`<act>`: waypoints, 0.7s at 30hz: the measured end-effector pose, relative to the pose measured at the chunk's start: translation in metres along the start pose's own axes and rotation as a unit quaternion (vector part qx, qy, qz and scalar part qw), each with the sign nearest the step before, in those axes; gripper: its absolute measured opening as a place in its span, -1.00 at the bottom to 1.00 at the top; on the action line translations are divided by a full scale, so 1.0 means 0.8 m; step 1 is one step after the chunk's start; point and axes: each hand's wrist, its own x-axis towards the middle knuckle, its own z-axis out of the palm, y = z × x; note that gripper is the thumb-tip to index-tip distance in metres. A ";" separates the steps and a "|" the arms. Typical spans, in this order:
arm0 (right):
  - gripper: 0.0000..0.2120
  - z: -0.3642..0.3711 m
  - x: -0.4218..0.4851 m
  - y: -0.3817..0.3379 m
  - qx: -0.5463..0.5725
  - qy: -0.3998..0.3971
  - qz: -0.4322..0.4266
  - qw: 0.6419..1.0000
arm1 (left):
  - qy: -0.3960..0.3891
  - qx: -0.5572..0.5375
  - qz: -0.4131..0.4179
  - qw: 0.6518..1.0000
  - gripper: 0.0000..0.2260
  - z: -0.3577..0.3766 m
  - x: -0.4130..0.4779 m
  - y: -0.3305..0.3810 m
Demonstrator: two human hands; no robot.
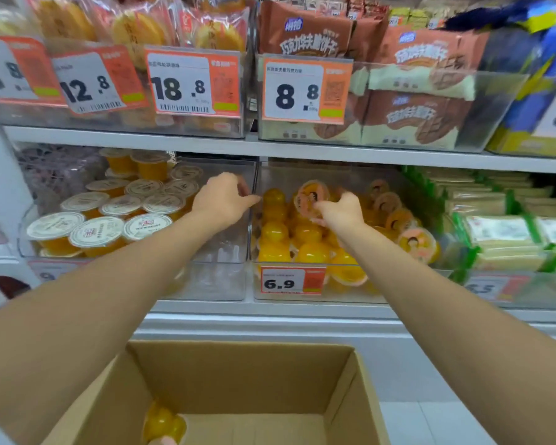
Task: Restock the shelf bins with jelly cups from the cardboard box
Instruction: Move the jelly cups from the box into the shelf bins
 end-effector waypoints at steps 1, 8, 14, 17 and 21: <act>-0.40 0.010 0.008 -0.004 -0.023 0.006 -0.007 1.000 | 0.011 0.018 0.013 1.000 -0.83 -0.004 0.005 -0.004; -0.82 0.084 0.079 -0.018 0.108 -0.034 0.042 0.993 | 0.073 0.140 -0.016 0.987 -0.76 -0.038 0.048 -0.072; -0.67 0.130 0.126 0.012 -0.062 0.018 -0.087 0.994 | 0.105 0.225 -0.105 0.963 -0.46 -0.059 0.066 -0.121; -0.62 0.135 0.111 0.009 -0.069 0.050 -0.140 0.986 | 0.029 0.189 -0.079 0.978 -0.51 -0.055 0.080 -0.156; -0.62 0.139 0.106 0.014 -0.053 0.042 -0.185 0.980 | -0.021 0.180 -0.086 0.980 -0.52 -0.053 0.081 -0.162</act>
